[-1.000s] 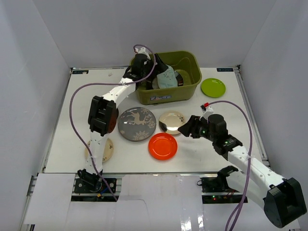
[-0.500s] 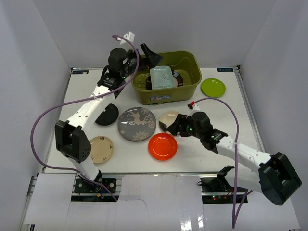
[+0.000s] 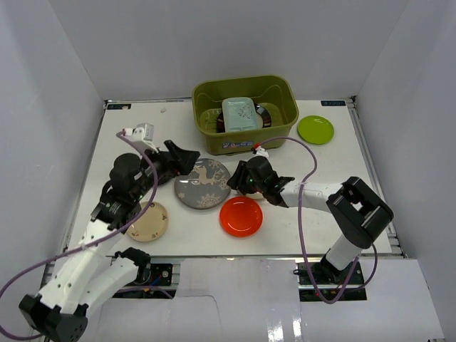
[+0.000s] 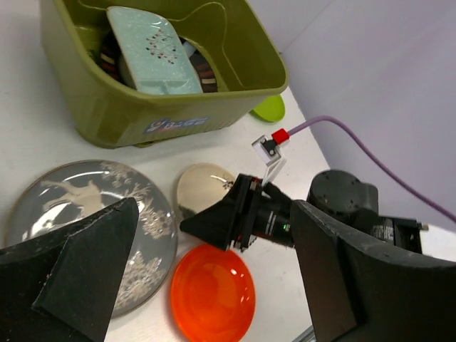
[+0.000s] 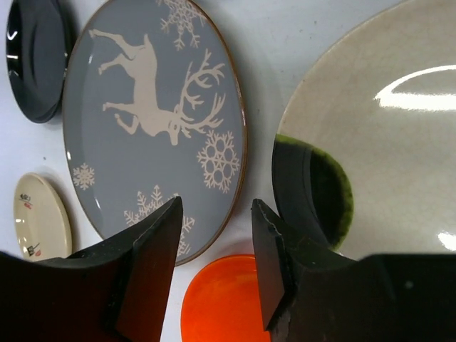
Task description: Place the plates into the plastic bin on the countertop
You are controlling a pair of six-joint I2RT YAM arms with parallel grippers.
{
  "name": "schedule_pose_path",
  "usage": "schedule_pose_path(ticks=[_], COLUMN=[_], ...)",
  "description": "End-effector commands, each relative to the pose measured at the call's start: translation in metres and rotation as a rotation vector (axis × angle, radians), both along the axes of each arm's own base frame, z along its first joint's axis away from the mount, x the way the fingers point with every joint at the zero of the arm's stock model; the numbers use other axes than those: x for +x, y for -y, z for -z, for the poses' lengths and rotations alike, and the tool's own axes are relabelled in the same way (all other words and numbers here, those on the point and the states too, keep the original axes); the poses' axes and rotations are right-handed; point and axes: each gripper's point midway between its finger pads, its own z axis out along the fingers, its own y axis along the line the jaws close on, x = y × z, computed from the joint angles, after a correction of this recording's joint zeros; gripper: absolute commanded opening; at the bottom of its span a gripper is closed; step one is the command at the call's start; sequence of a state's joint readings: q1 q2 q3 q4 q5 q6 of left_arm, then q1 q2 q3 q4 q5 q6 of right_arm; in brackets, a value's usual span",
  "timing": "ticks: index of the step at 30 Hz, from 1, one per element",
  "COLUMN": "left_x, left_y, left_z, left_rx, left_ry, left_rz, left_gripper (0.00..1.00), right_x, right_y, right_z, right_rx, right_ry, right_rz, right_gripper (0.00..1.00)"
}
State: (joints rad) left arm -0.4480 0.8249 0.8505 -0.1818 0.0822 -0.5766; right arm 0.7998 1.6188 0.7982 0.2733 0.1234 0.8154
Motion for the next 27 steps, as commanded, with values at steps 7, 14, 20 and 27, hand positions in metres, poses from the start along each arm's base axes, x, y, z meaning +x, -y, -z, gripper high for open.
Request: schedule_pose_path(ticks=[7, 14, 20, 27], left_x=[-0.033, -0.041, -0.048, -0.051], left_y=[-0.041, -0.032, -0.033, -0.033], left_z=[0.042, 0.039, 0.040, 0.042], left_rx=[0.145, 0.185, 0.191, 0.181], left_ry=[0.023, 0.087, 0.093, 0.079], left_rz=[-0.089, -0.045, -0.045, -0.046], left_gripper=[0.98, 0.98, 0.98, 0.98], right_x=[0.010, 0.014, 0.009, 0.017], right_y=[-0.025, -0.039, -0.051, -0.035], right_z=[0.005, 0.023, 0.047, 0.012], right_rx=[0.042, 0.051, 0.174, 0.311], right_ry=[-0.028, -0.082, -0.156, -0.029], right_rz=[0.075, 0.089, 0.119, 0.218], right_gripper=[0.52, 0.46, 0.44, 0.08])
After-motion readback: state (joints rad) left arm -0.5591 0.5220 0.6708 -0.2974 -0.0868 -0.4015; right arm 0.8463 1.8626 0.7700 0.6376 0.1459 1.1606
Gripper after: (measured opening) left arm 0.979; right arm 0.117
